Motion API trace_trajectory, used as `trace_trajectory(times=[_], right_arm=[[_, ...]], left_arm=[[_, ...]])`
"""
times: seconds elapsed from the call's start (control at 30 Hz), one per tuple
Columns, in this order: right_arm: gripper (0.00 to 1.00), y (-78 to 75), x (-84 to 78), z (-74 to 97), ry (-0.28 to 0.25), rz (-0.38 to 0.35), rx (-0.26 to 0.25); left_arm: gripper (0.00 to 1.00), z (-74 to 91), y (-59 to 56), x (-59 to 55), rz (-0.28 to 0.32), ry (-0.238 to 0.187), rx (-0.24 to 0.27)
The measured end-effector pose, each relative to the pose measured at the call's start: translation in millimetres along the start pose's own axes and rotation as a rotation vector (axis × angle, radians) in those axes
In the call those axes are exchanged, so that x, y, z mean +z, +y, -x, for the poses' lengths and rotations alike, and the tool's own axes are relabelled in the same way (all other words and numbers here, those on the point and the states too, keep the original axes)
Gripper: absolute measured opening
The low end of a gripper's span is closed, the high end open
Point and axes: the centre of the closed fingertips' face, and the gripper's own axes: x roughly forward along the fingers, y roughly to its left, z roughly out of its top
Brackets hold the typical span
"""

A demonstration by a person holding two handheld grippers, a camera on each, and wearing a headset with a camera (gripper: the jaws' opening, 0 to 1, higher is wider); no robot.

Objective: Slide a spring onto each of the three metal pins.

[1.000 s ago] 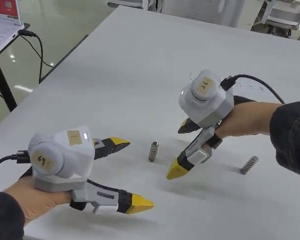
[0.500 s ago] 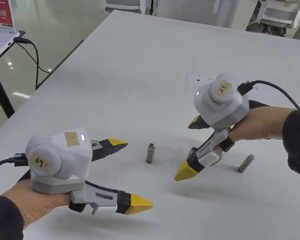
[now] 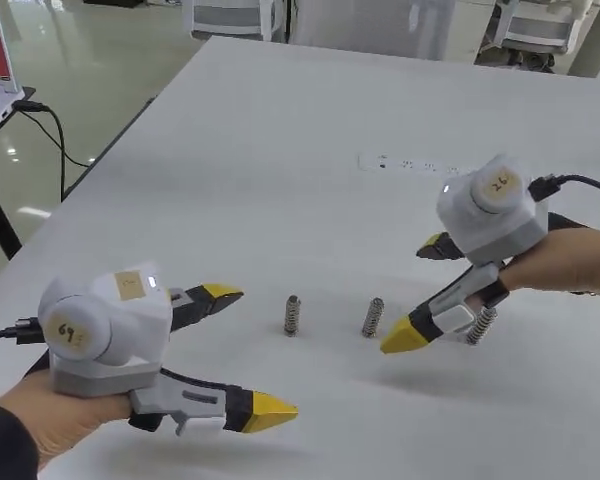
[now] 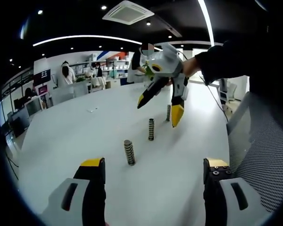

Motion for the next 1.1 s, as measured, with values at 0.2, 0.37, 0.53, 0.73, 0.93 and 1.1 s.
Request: trace_trajectory(times=[0.2,0.37,0.53,0.73,0.93,1.1], right_arm=[[1.0,-6.2,-16.8,13.3,-0.027,-0.063,-0.042],[1.0,-9.9,-27.0,24.3,-0.059,-0.112,-0.075],[1.0,-11.7,-38.2,33.9,-0.083,-0.144,-0.105],[1.0,-7.0,-57.7,42.9,-0.106,-0.182,-0.13],[1.0,0.9,-69.0,53.4,-0.145,-0.206,-0.159],[1.0,12.3,-77.4,58.6,-0.169,-0.212,-0.179]], left_arm=[[0.85,-2.5,-1.4,1.1,-0.003,0.004,-0.003],[0.85,-3.1,-0.9,1.8,0.0,0.006,-0.002],[0.86,-3.1,1.5,3.1,-0.001,0.008,0.004],[0.87,-4.8,3.0,4.3,0.003,0.009,0.008],[0.87,-8.2,2.6,4.9,0.006,0.009,0.007],[0.88,-9.1,1.7,4.6,0.016,0.005,0.01]])
